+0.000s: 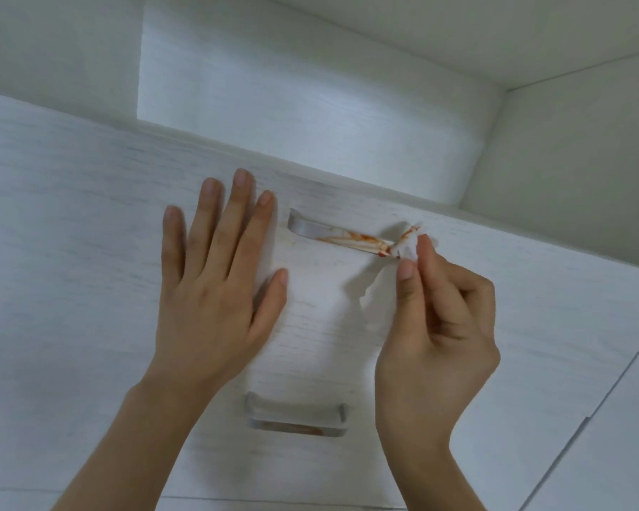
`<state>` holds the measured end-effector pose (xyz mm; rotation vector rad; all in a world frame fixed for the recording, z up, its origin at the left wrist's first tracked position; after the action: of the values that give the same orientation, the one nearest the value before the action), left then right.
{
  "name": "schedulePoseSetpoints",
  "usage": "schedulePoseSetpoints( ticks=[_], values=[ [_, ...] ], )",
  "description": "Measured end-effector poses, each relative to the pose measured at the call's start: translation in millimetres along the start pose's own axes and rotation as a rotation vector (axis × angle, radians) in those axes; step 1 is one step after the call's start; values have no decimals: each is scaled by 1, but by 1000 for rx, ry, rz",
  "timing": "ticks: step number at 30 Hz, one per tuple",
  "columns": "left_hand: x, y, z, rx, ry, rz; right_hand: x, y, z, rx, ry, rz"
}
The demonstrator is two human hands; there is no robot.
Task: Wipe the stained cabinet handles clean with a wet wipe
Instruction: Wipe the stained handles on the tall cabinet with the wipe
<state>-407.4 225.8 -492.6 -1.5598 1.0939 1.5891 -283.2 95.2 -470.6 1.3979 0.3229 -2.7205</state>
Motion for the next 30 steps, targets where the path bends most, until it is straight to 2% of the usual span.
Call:
schedulePoseSetpoints(
  ticks=[3, 6, 9, 13, 17, 21, 25, 27, 28, 30],
  values=[
    [0, -1, -1, -10, 3, -19, -4, 1, -6, -27, -20, -12],
    [0, -2, -2, -3, 19, -33, -3, 0, 2, 7, 55, 3],
    [0, -3, -2, -3, 24, -35, -1, -4, -4, -87, -53, -19],
    [-1, -1, -3, 9, 23, -28, -1, -6, 1, -38, -38, -2],
    [-1, 0, -3, 13, 24, -25, -7, 1, -11, -121, -159, -52],
    [-2, -1, -5, 15, 28, -25, -2, -5, 4, -17, -15, 10],
    [-1, -1, -5, 28, 35, -17, -4, -4, 1, -28, -34, -29],
    [-1, -1, -4, 28, 31, -7, -1, -6, 10, 31, 71, 25],
    [-1, -1, -4, 27, 28, -2, -2, -5, 9, 36, 75, 38],
    [-1, -1, -3, 24, 28, 0, -10, 1, -3, -29, -56, 6]
  ],
)
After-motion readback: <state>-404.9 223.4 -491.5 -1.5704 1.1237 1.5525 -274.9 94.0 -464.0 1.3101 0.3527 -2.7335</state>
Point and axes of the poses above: each hand's wrist, its own x-axis away from the middle knuckle, its own y-axis out of the back of the hand, z = x × y, the point moved 6 cm from there along -x, towards the middle knuckle, and after that the axes turned 14 degrees about x, right-handed, at the moved point
